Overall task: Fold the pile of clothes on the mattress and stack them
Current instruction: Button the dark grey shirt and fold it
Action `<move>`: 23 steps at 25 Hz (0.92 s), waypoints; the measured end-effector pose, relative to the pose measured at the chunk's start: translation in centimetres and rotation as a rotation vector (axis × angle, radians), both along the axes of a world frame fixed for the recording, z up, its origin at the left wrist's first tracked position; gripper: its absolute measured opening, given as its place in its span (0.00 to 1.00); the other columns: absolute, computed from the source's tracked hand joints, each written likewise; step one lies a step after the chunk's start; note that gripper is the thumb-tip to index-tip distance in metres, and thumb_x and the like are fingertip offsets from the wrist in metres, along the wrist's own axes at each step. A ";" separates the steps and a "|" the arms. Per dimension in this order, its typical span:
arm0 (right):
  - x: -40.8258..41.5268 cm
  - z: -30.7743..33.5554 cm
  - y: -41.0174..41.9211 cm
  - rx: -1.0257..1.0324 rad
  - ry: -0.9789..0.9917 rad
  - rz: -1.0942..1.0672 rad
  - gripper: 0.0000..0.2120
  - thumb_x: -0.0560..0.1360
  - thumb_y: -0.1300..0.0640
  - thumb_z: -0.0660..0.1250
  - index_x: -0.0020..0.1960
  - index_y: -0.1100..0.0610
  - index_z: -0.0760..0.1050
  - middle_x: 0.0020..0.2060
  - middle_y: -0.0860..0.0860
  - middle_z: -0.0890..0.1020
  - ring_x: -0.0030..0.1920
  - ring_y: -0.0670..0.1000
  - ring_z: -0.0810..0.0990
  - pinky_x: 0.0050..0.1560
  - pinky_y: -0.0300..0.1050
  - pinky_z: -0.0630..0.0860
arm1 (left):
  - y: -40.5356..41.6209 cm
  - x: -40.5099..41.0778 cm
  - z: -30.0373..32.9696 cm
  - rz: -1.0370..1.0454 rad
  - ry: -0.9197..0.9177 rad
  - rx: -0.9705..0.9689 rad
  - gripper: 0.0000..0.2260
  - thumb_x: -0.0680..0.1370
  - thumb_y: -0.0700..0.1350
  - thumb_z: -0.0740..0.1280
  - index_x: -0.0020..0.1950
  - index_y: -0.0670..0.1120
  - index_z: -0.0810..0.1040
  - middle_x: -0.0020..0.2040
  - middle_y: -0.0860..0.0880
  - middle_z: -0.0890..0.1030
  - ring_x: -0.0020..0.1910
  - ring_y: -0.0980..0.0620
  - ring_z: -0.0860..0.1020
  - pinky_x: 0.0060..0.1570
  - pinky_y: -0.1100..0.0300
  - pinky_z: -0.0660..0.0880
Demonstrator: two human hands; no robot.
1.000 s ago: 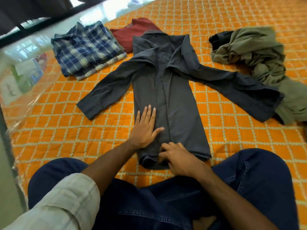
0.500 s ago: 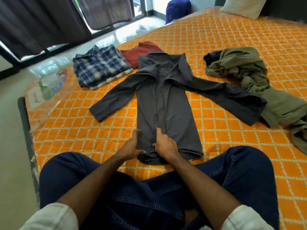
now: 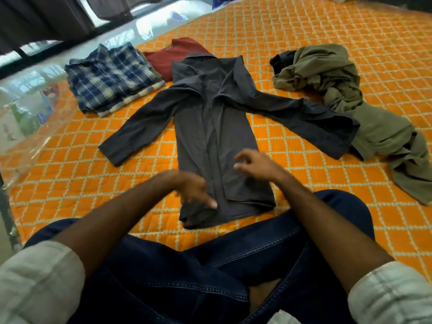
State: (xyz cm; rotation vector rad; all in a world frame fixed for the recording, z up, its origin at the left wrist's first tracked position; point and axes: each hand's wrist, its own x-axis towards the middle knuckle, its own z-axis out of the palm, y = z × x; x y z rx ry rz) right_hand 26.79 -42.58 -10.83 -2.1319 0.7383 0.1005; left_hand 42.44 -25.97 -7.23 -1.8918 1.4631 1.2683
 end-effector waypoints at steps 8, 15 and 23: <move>11.2 0.6 -18.8 -0.355 -0.288 -0.358 0.16 0.75 0.56 0.67 0.60 0.61 0.76 0.56 0.57 0.79 0.57 0.57 0.78 0.58 0.53 0.74 | -18.6 12.5 -4.3 0.165 -0.606 -0.975 0.23 0.74 0.51 0.70 0.66 0.46 0.70 0.63 0.42 0.71 0.61 0.38 0.72 0.57 0.40 0.70; 26.6 -1.5 -27.8 -0.145 0.085 -0.272 0.30 0.69 0.43 0.77 0.63 0.60 0.76 0.54 0.54 0.80 0.53 0.54 0.79 0.45 0.47 0.73 | -21.7 18.9 -9.7 -0.256 -0.759 -1.243 0.08 0.75 0.41 0.63 0.55 0.45 0.72 0.49 0.44 0.75 0.44 0.40 0.75 0.43 0.47 0.68; 34.2 -2.4 -30.8 0.045 -0.145 -0.191 0.15 0.81 0.57 0.66 0.35 0.52 0.75 0.33 0.47 0.76 0.30 0.41 0.72 0.32 0.36 0.69 | -21.5 21.2 -12.5 -0.189 -0.716 -1.362 0.04 0.74 0.45 0.65 0.46 0.46 0.74 0.44 0.47 0.76 0.45 0.44 0.75 0.46 0.47 0.67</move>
